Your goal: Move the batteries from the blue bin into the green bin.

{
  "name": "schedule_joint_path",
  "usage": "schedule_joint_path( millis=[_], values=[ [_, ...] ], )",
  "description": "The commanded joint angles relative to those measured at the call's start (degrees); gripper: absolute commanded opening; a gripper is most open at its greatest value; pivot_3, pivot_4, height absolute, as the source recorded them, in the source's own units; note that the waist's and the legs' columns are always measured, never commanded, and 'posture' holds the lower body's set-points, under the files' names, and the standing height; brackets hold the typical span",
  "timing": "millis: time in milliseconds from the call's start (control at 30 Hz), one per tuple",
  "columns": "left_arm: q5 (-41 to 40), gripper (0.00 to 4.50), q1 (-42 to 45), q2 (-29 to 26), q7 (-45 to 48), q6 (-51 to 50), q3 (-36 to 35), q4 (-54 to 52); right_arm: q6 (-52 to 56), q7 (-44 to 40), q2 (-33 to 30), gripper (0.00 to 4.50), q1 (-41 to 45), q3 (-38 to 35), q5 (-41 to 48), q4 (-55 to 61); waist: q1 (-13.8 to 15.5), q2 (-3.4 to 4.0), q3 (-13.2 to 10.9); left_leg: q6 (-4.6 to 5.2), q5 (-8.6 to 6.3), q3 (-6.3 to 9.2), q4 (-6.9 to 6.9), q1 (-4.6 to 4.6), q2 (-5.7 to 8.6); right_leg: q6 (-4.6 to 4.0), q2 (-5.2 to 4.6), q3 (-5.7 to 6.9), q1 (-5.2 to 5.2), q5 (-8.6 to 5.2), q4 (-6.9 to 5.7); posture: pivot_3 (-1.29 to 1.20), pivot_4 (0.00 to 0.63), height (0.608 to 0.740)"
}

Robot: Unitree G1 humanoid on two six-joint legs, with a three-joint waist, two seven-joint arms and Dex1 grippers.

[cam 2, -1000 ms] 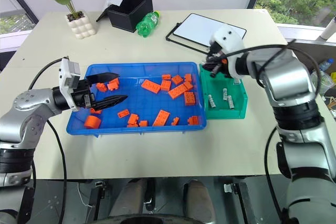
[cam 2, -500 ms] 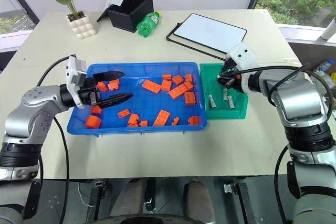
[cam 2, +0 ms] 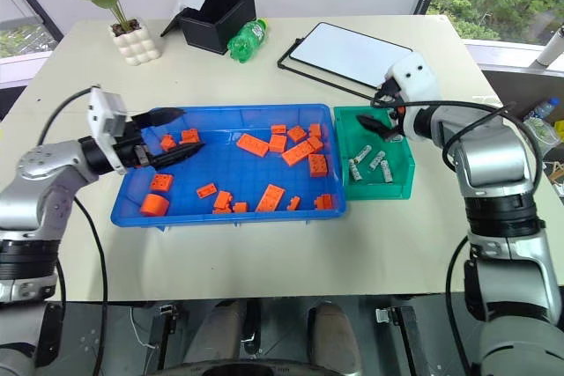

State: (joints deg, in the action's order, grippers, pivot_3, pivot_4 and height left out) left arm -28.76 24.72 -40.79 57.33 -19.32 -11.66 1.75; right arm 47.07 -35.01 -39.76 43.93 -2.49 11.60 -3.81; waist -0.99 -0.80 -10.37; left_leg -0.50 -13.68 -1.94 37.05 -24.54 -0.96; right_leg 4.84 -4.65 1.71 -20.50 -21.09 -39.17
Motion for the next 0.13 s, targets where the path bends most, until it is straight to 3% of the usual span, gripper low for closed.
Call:
schedule_joint_path(
  millis=[33, 133],
  values=[
    [-1.2, 4.50, -1.4, -3.4, -1.3, 0.6, -6.7, -0.9, -6.5, 2.3, 1.6, 4.44, 3.2, -5.7, 1.4, -4.5, 0.0, 0.00, 0.0, -0.01, 0.01, 0.00, 0.00, 0.00, 0.00, 0.00, 0.00, 0.00, 0.00, 0.00, 0.00, 0.00, 0.150, 0.740],
    [-1.5, 4.50, -2.9, -5.9, -2.6, -0.1, -10.9, -0.2, -9.6, 2.8, 3.1, 4.44, 4.0, -7.3, 2.1, -7.9, 0.0, 0.00, 0.0, -0.10, 0.05, -0.02, 0.00, 0.00, 0.00, 0.00, -0.02, 0.01, 0.01, 0.00, 0.01, 0.00, 0.150, 0.740]
  ],
)
